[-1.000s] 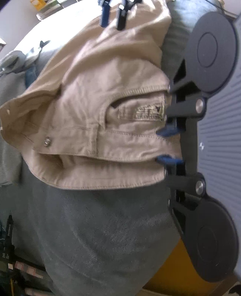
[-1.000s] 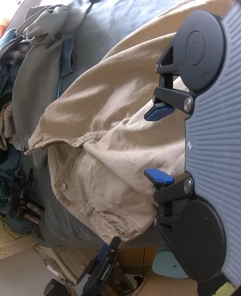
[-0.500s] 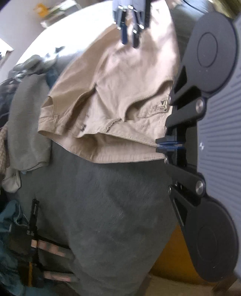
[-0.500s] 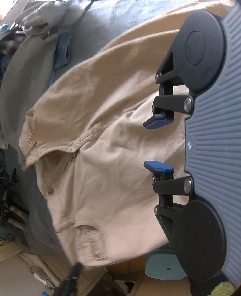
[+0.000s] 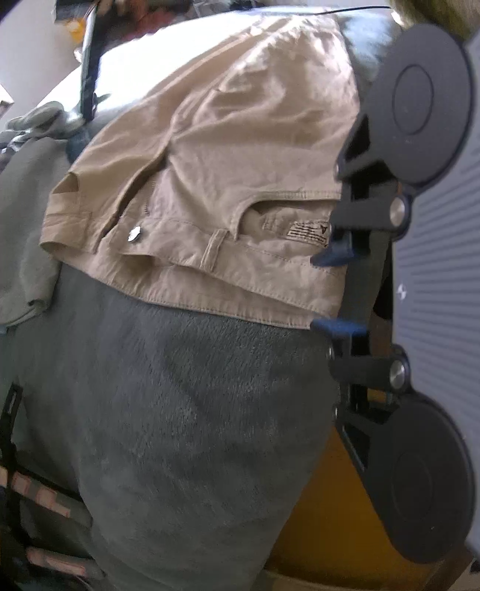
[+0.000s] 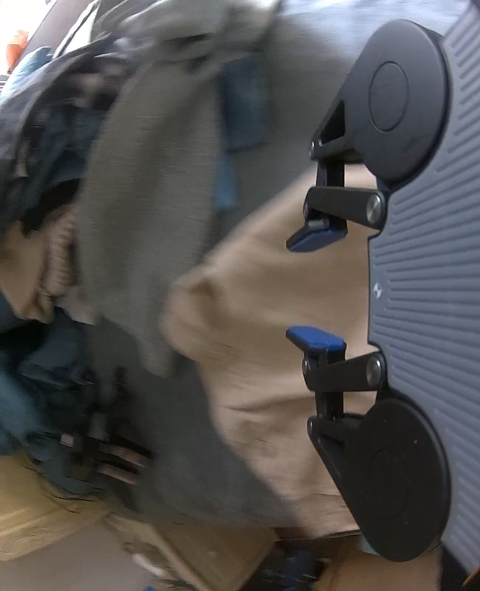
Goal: Fold clothes
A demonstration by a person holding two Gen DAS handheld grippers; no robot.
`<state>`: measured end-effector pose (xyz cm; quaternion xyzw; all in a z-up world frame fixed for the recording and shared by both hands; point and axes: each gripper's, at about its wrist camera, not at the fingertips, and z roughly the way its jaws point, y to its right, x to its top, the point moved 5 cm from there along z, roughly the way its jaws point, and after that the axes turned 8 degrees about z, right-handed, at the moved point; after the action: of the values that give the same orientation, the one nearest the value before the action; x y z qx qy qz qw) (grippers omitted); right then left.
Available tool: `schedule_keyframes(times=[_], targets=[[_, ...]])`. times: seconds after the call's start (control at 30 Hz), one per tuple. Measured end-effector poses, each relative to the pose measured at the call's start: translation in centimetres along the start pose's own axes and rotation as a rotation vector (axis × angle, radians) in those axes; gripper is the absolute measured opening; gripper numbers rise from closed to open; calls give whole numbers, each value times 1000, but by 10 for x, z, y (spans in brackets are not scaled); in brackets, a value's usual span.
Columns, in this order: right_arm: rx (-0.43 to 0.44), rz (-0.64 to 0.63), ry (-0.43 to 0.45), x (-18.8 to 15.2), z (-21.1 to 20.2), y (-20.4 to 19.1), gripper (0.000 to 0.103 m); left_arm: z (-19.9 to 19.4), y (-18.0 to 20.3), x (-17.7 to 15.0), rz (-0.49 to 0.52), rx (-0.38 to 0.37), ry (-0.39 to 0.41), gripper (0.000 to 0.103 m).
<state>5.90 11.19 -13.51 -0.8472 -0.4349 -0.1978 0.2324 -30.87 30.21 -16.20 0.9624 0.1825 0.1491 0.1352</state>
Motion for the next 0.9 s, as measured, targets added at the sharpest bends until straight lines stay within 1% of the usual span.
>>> schedule_keyframes(times=[0.03, 0.07, 0.1, 0.17, 0.23, 0.3, 0.37, 0.4, 0.5, 0.57, 0.6, 0.63, 0.67, 0.7, 0.73, 0.77, 0.8, 0.87, 0.9], targets=[[29, 13, 9, 15, 10, 6, 55, 2, -2, -1, -17, -19, -2, 45], [56, 26, 16, 30, 19, 11, 57, 7, -3, -2, -29, -34, -11, 48], [80, 40, 12, 43, 30, 17, 59, 12, -3, -3, -40, -50, -19, 49], [139, 71, -32, 65, 56, 28, 61, 26, -3, -5, -60, -64, -39, 50], [213, 110, -108, 82, 87, 38, 62, 40, -5, -5, -78, -73, -49, 50], [270, 168, -181, 94, 118, 46, 62, 50, -7, -4, -85, -69, -45, 50], [333, 208, -264, 100, 147, 46, 62, 56, -8, -2, -85, -69, -43, 50], [343, 218, -298, 101, 160, 45, 62, 59, -9, -1, -84, -71, -42, 50], [416, 241, -413, 100, 196, 35, 61, 66, -10, 3, -74, -83, -39, 49], [437, 226, -458, 96, 209, 24, 61, 71, -10, 6, -65, -100, -38, 44], [438, 214, -462, 95, 212, 19, 59, 74, -10, 8, -61, -102, -39, 41], [436, 204, -462, 95, 212, 15, 57, 76, -10, 9, -56, -103, -41, 34], [436, 196, -466, 94, 212, 12, 39, 79, -10, 11, -51, -106, -42, 27], [423, 179, -477, 93, 211, 8, 25, 80, -8, 13, -43, -113, -40, 22], [394, 145, -477, 91, 209, 4, 23, 80, -6, 14, -33, -116, -38, 16], [385, 109, -461, 89, 203, -3, 16, 80, -4, 15, -22, -107, -35, 13], [374, 76, -438, 89, 196, -9, 13, 80, -2, 16, -11, -89, -35, 9], [335, -7, -359, 87, 175, -27, 10, 79, 1, 16, -15, -62, -33, 3], [299, -55, -309, 85, 164, -36, 8, 79, 1, 17, -25, -53, -32, 3]])
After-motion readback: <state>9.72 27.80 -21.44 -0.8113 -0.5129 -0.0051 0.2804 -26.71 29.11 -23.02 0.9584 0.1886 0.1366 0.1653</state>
